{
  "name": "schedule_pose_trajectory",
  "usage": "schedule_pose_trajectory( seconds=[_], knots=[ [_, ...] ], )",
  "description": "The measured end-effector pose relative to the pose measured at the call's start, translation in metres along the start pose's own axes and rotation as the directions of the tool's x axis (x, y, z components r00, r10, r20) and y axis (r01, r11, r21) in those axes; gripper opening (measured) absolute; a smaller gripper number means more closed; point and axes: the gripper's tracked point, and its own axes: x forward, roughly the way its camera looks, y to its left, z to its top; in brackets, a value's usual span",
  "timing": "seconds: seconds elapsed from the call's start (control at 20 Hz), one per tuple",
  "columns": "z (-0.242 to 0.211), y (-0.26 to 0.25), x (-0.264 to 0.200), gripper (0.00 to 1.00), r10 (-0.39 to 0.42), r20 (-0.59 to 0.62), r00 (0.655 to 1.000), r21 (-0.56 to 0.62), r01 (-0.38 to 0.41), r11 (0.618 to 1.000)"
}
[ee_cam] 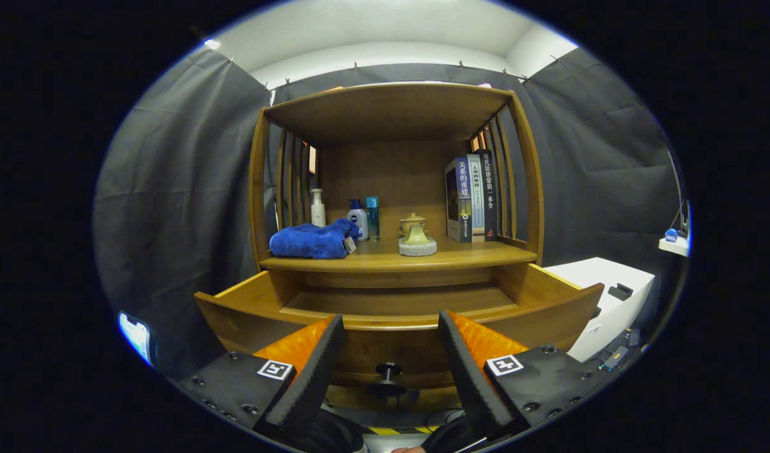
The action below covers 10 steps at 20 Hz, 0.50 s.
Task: Pull open the drawer, take out the items inside it, and place them on the countertop above the cabinet.
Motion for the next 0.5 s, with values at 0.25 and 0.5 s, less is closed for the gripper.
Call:
schedule_pose_trajectory(
  seconds=[0.25,0.5],
  knots=[
    [-0.03,-0.004,0.0,0.96,-0.003,-0.028,1.0,-0.006,0.003,1.0],
    [-0.052,-0.008,0.011,0.96,-0.008,-0.055,0.998,-0.019,0.007,1.0]
  ],
)
